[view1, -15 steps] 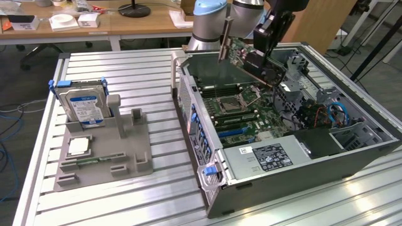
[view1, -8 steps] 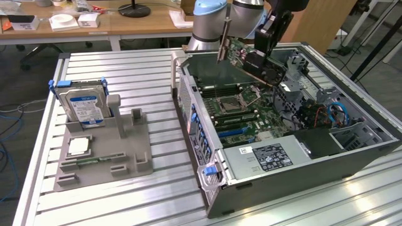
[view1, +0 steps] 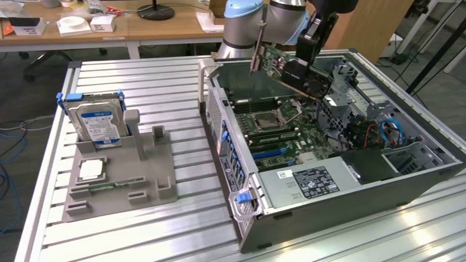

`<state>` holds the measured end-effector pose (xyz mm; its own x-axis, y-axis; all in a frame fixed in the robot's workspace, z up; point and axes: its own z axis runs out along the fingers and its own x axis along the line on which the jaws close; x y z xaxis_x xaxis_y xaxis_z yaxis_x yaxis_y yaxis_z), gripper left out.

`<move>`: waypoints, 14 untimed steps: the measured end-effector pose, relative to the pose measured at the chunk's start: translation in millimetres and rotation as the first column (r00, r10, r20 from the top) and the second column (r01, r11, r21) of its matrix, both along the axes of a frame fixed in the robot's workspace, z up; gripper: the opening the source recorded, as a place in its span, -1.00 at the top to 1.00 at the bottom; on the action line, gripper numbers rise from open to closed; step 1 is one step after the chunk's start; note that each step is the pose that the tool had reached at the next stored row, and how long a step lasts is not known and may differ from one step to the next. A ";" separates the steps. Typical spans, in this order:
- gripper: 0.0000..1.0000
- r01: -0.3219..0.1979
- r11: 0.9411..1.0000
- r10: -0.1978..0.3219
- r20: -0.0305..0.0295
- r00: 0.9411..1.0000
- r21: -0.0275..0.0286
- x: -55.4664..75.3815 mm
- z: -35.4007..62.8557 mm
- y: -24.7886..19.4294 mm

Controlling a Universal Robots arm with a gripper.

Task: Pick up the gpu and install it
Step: 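Insert the gpu into the slot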

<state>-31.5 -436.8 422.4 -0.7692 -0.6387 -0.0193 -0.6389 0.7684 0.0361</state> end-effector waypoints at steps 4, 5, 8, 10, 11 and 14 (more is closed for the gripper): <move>0.47 -0.032 0.999 0.032 0.000 0.999 0.000 0.0 0.0 0.0; 0.47 -0.041 0.999 0.041 0.000 0.999 0.000 0.0 0.0 0.0; 0.47 -0.065 0.998 0.065 0.000 0.998 0.000 0.0 0.0 0.0; 0.47 -0.081 0.997 0.081 0.000 0.997 0.000 0.0 0.0 0.0; 0.47 -0.090 0.996 0.090 0.000 0.996 0.000 0.0 0.0 0.0; 0.47 -0.114 0.993 0.114 0.000 0.993 0.000 0.0 0.0 0.0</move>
<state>-31.5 -436.8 422.4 -0.6912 -0.7224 -0.0193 -0.7226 0.6903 0.0360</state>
